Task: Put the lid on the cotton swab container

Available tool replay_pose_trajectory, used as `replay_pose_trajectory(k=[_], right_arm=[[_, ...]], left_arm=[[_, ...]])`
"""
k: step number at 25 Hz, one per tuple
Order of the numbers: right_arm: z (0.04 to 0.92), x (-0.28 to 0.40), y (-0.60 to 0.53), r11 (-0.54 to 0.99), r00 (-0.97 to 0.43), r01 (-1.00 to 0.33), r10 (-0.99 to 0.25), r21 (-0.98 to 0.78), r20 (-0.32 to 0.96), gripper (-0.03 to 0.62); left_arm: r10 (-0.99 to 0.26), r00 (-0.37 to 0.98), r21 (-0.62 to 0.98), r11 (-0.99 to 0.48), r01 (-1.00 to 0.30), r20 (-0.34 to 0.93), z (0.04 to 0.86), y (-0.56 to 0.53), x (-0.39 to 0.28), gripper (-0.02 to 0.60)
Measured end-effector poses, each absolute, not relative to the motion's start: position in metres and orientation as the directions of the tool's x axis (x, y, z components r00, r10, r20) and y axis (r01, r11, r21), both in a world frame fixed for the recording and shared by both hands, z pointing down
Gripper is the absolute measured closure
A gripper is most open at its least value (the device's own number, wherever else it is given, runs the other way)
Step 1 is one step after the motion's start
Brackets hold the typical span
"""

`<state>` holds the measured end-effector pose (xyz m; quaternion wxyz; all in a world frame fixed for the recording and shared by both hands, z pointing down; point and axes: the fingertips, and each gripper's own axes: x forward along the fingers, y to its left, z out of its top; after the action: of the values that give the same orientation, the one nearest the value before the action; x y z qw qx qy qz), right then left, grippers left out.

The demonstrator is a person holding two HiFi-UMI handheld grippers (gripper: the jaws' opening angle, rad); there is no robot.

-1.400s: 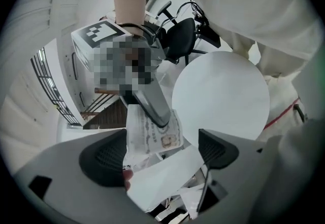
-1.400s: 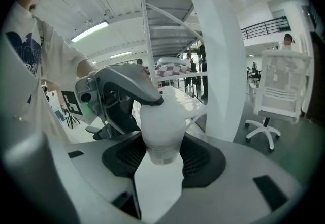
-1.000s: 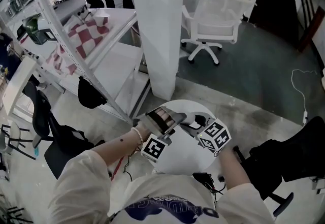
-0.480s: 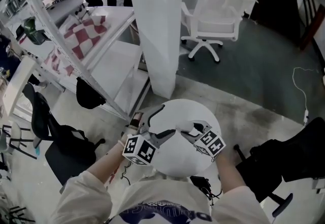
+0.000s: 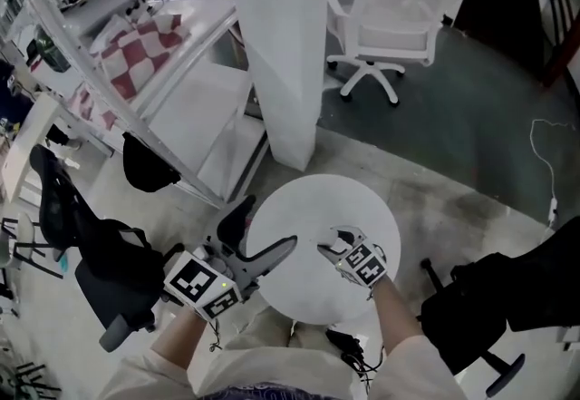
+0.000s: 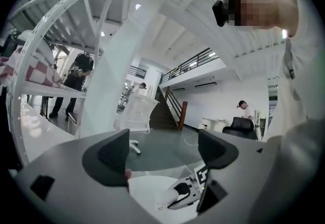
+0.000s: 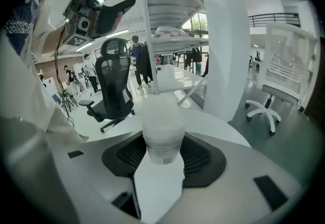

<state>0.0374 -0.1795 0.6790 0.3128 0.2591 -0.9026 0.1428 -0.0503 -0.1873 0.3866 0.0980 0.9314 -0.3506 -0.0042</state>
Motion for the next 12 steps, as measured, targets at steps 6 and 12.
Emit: replay_pose_trajectory(k=[6, 12], right_arm=[[0.718, 0.035, -0.186, 0.829, -0.655, -0.554, -0.376, -0.078, 0.655, 0.376], [0.738, 0.028, -0.184, 0.852, -0.647, -0.521, -0.356, -0.05, 0.674, 0.376]], left_arm=[[-0.687, 0.724, 0.194, -0.703, -0.684, 0.063, 0.419, -0.194, -0.066, 0.163], [-0.7, 0.711, 0.22, -0.685, -0.695, 0.067, 0.443, -0.198, -0.076, 0.163]])
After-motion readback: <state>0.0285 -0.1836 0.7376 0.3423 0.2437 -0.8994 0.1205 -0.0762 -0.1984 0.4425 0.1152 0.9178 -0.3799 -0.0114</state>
